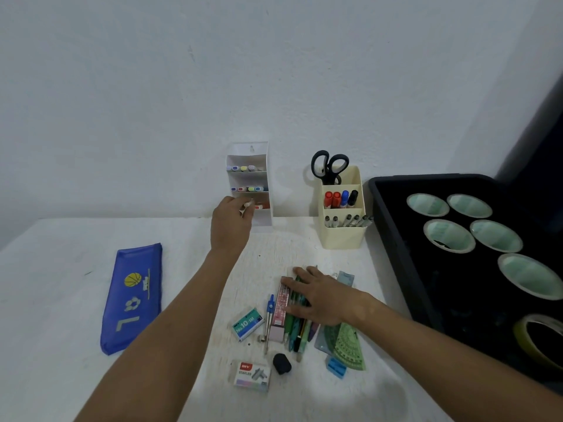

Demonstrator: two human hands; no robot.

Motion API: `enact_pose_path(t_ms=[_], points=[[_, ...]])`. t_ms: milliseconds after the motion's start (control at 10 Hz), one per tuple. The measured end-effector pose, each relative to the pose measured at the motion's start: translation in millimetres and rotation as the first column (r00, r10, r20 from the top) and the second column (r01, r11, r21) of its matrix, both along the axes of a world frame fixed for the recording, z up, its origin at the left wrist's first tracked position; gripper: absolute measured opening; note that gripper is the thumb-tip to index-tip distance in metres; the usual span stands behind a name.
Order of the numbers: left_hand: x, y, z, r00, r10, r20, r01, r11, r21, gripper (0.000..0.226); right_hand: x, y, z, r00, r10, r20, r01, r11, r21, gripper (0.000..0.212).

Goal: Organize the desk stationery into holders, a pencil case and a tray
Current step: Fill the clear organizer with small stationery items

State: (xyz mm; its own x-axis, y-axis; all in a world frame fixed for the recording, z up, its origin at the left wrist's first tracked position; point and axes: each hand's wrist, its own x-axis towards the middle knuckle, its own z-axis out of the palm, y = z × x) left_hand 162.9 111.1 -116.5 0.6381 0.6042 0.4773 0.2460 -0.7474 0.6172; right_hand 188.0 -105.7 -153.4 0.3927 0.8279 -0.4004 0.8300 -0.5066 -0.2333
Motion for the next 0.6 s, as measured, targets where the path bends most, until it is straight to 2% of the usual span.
enact_pose_path(t_ms=[400,600], points=[[6.8,4.4,-7.3,0.987,-0.006,-0.159,0.005,1.000,-0.003,0.036,1.0,0.8,2.2,1.000,-0.001,-0.014,0.001,1.000,-0.016,0.071],[3.3,8.7,-10.1,0.970,-0.017,-0.243,0.029,0.998,0.048,0.042,0.7,0.2,4.0,1.000,0.004,-0.018,-0.004,1.000,-0.006,0.070]])
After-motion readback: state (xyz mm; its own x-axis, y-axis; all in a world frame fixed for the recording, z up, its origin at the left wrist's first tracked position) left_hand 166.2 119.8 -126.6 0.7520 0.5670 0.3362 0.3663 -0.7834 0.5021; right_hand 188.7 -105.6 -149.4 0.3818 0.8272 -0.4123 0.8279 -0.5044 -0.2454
